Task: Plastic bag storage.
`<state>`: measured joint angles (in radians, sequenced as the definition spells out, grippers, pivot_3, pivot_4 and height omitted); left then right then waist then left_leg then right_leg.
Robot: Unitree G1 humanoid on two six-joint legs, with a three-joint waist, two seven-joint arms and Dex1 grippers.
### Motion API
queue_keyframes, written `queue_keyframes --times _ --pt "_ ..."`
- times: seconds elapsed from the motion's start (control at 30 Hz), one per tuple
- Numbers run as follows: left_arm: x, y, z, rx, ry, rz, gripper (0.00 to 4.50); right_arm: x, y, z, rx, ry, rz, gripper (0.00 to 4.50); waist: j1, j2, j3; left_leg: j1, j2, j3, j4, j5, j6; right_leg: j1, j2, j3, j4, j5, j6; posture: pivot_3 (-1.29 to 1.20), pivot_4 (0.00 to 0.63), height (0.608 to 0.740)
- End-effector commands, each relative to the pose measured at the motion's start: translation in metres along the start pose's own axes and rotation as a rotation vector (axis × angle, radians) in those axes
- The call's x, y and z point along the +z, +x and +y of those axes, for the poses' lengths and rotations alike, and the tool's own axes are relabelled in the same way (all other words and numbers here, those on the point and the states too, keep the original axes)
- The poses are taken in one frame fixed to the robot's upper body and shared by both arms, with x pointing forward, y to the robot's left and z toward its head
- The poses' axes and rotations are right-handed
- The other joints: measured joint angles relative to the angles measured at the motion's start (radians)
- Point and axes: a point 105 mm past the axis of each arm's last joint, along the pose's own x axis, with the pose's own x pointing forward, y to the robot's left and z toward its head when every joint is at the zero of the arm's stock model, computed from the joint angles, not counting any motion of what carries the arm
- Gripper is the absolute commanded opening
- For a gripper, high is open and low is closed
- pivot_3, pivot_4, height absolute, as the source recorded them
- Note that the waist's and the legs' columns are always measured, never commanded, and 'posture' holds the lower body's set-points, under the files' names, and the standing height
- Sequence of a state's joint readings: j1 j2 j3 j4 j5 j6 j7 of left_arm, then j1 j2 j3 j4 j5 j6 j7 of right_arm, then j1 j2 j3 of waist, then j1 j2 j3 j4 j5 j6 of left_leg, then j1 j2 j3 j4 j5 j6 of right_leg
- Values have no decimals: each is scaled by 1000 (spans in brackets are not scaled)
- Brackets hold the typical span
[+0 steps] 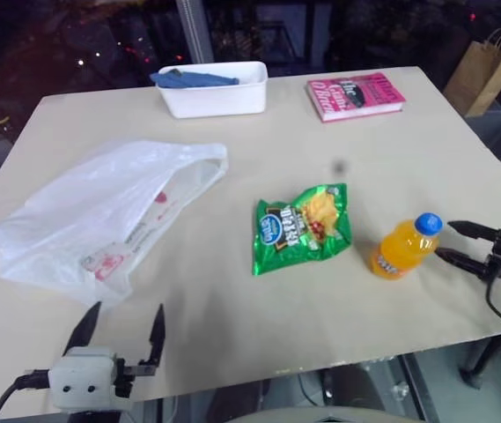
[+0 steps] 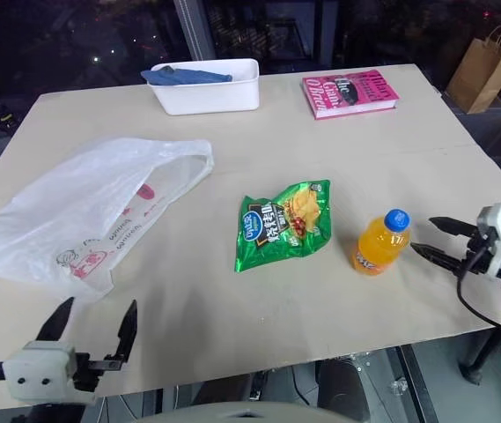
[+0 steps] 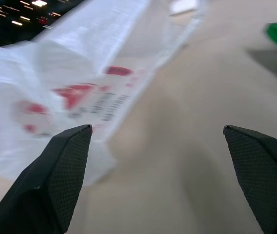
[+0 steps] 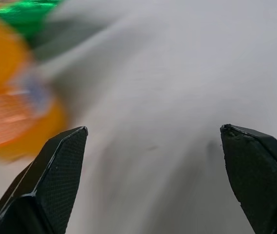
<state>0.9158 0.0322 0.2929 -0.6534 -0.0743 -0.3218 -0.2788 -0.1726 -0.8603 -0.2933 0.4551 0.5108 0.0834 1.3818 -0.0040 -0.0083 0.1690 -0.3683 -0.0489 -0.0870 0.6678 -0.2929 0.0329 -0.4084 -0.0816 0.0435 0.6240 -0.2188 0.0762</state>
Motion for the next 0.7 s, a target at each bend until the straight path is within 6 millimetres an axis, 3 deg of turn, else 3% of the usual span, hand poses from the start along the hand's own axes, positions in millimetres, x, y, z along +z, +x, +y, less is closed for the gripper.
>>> queue_keyframes --times 0.03,0.17,0.37,0.7 --pt "12 1 27 133 101 -41 4500 35 -11 26 164 -15 -22 4423 -1 0 1 0 0 0 0 0 0 0 0 0 0 0 0 0 150 740" --pt "5 12 47 189 139 -32 4500 71 -6 44 216 -71 -108 4423 -7 0 2 1 1 0 0 0 0 0 1 0 1 -2 4 0 150 740" --pt "2 34 54 189 133 -44 4500 117 -6 57 251 -64 -269 4423 -4 -3 3 0 1 -1 2 0 0 0 1 -1 1 2 5 0 150 740" --pt "-15 33 36 128 85 15 4500 131 -22 69 271 -78 -333 4423 9 -4 3 -2 -1 -1 2 -1 2 -1 -1 -1 0 2 5 0 150 740"
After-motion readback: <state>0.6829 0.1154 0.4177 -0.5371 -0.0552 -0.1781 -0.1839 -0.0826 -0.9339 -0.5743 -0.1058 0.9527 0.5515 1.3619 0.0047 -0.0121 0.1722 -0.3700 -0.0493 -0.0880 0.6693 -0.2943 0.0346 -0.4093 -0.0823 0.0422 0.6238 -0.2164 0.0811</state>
